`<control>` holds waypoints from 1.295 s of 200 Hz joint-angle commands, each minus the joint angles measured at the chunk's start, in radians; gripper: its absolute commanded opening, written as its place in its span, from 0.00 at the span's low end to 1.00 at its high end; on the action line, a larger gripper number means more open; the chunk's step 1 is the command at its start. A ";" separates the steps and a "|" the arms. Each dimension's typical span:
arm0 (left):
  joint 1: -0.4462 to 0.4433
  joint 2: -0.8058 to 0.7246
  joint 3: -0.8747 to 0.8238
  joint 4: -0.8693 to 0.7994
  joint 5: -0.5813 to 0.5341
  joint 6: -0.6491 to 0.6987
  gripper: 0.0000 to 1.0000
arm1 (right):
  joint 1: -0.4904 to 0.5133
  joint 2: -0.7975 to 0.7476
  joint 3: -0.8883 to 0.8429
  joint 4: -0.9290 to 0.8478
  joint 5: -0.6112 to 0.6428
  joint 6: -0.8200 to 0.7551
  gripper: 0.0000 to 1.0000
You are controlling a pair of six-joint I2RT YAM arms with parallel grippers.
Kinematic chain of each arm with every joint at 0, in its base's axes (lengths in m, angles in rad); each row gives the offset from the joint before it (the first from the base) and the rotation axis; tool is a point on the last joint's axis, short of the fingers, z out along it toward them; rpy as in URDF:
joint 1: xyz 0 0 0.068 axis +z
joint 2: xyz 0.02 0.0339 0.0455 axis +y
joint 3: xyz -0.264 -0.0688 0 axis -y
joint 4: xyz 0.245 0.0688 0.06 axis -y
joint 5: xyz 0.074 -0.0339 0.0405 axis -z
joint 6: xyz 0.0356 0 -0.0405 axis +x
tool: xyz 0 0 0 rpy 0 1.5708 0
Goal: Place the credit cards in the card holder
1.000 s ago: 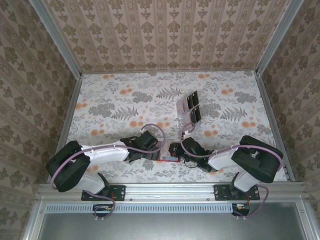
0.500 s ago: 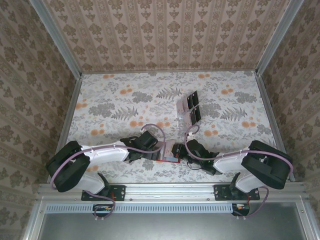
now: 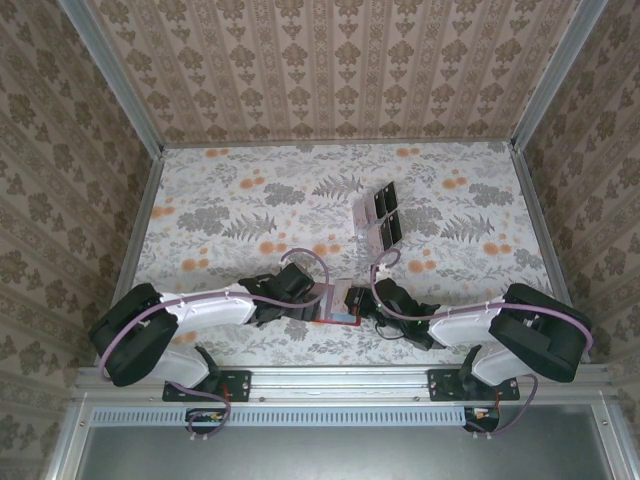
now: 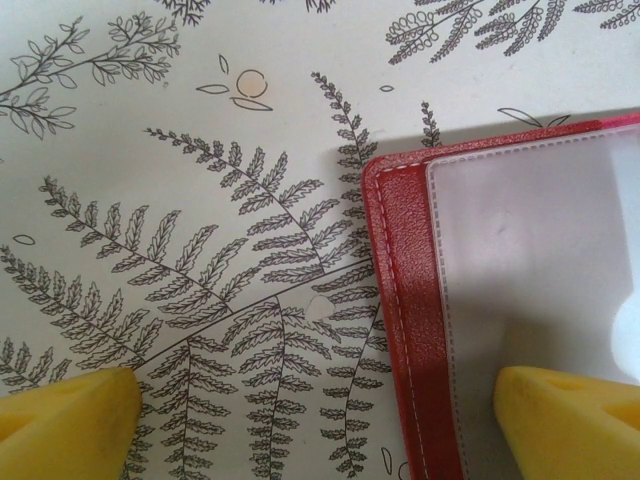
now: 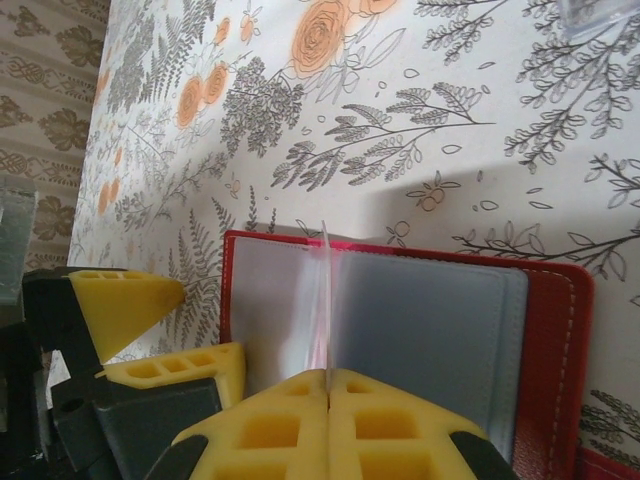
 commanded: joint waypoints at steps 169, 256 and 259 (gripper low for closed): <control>-0.007 -0.009 -0.044 -0.021 0.007 -0.025 1.00 | 0.063 0.114 0.038 0.062 0.083 0.045 0.00; -0.006 -0.009 -0.045 -0.021 0.007 -0.024 1.00 | 0.107 0.130 0.014 0.084 0.116 0.091 0.00; -0.006 -0.009 -0.045 -0.020 0.008 -0.025 1.00 | 0.107 0.128 0.011 0.083 0.119 0.092 0.00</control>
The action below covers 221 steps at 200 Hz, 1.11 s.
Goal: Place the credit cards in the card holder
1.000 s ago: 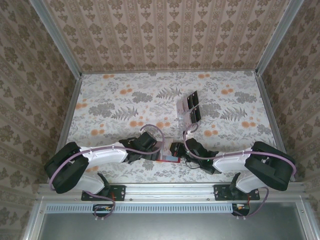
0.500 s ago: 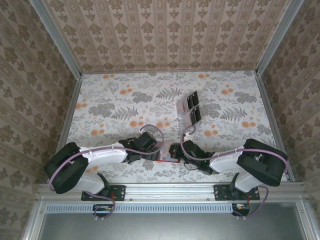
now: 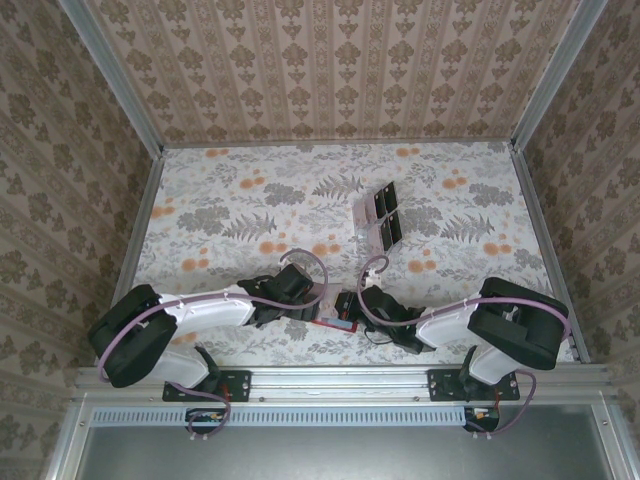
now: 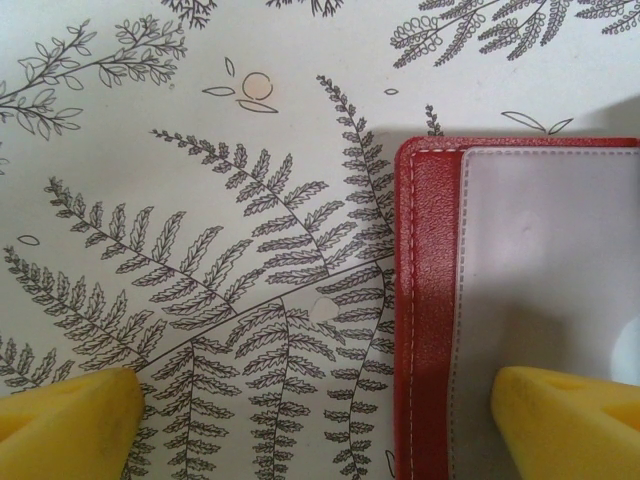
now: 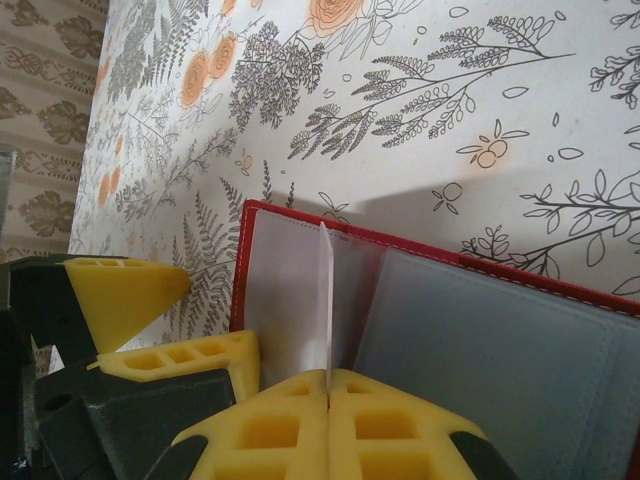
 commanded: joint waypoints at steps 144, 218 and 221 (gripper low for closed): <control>-0.014 -0.060 -0.024 -0.059 0.032 -0.033 1.00 | -0.108 -0.097 -0.036 -0.313 -0.025 -0.029 0.00; -0.010 -0.127 0.045 -0.103 0.047 0.008 1.00 | -0.263 -0.037 0.046 -0.322 -0.290 -0.261 0.00; -0.010 -0.129 0.051 -0.106 0.047 0.012 1.00 | -0.265 -0.038 0.049 -0.324 -0.297 -0.265 0.00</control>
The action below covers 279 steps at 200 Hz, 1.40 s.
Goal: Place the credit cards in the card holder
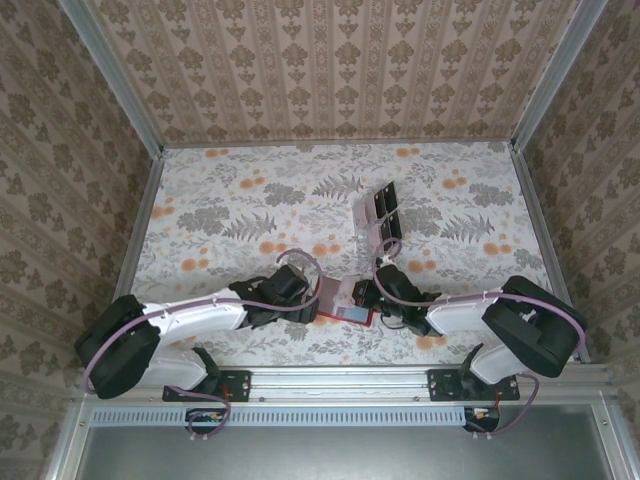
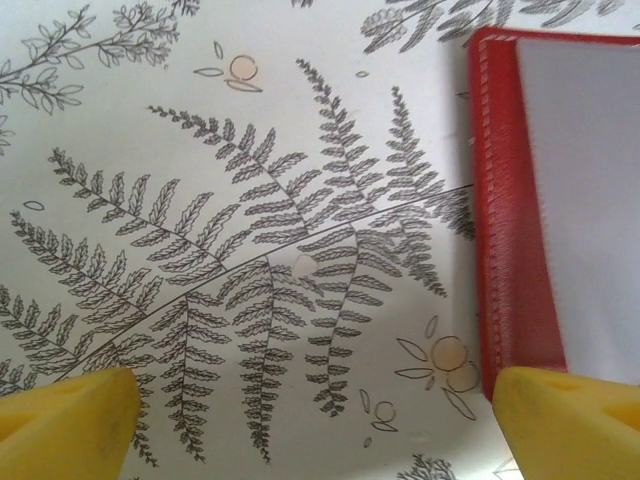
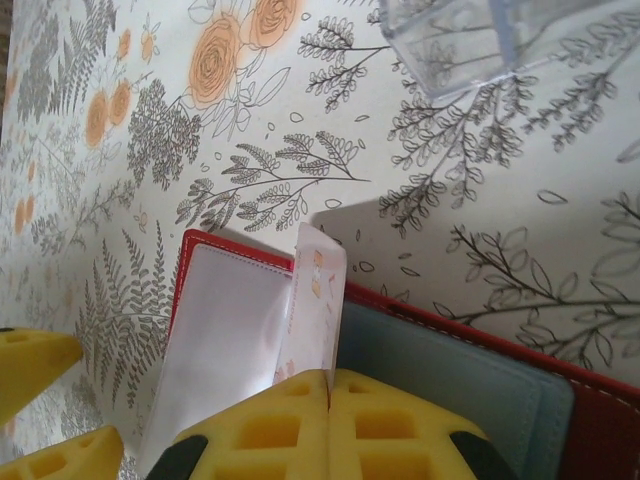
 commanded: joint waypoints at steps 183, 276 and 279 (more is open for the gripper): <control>0.030 0.060 0.098 0.015 0.091 0.186 1.00 | 0.195 -0.325 -0.085 -0.168 0.332 0.133 0.00; -0.012 0.147 0.061 0.075 0.076 0.135 1.00 | 0.199 -0.326 -0.141 -0.094 0.358 0.095 0.00; -0.012 0.149 0.060 0.074 0.073 0.133 1.00 | 0.199 -0.327 -0.141 -0.092 0.358 0.093 0.00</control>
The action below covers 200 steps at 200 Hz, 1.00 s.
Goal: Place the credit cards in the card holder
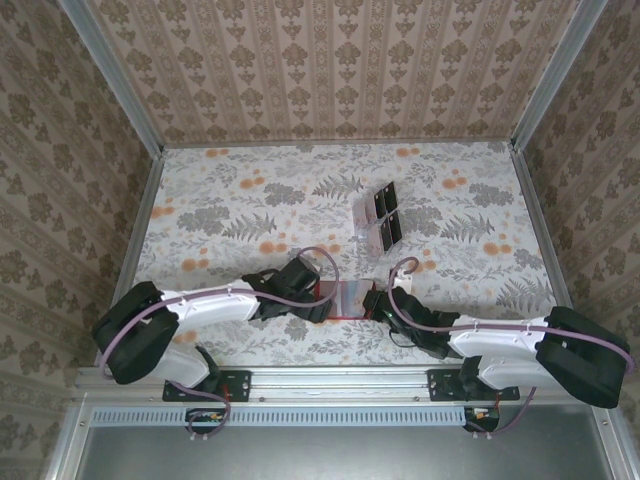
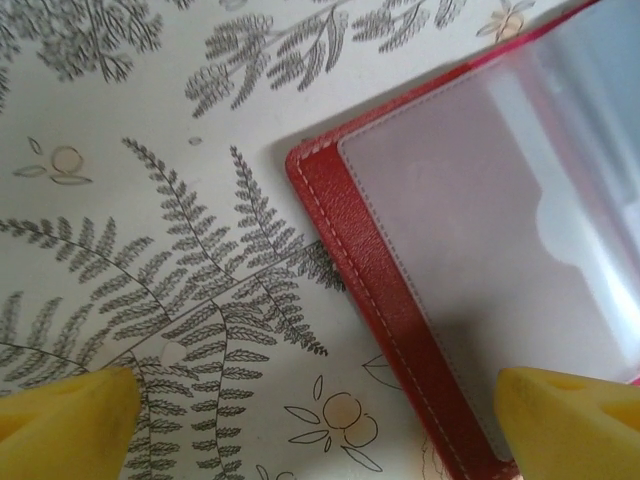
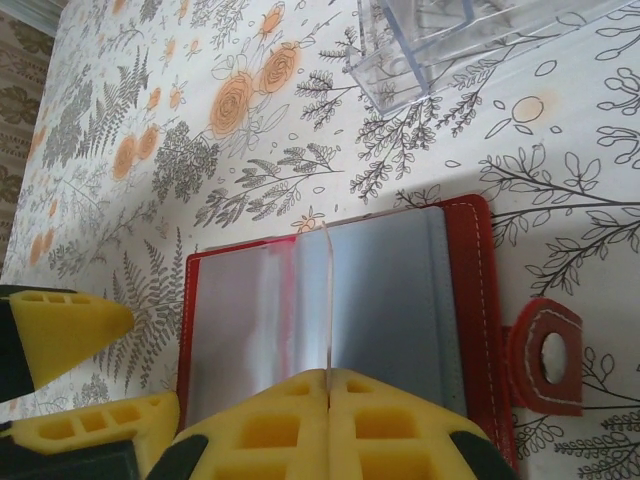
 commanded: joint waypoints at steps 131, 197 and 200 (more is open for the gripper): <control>-0.007 0.073 -0.019 -0.006 -0.088 -0.083 1.00 | -0.010 0.073 0.012 0.160 -0.068 -0.082 0.00; -0.006 0.066 -0.021 -0.022 -0.093 -0.095 1.00 | -0.019 0.147 0.023 0.225 -0.103 -0.081 0.00; -0.007 0.066 -0.021 -0.022 -0.093 -0.096 1.00 | -0.021 0.149 0.023 0.226 -0.104 -0.082 0.00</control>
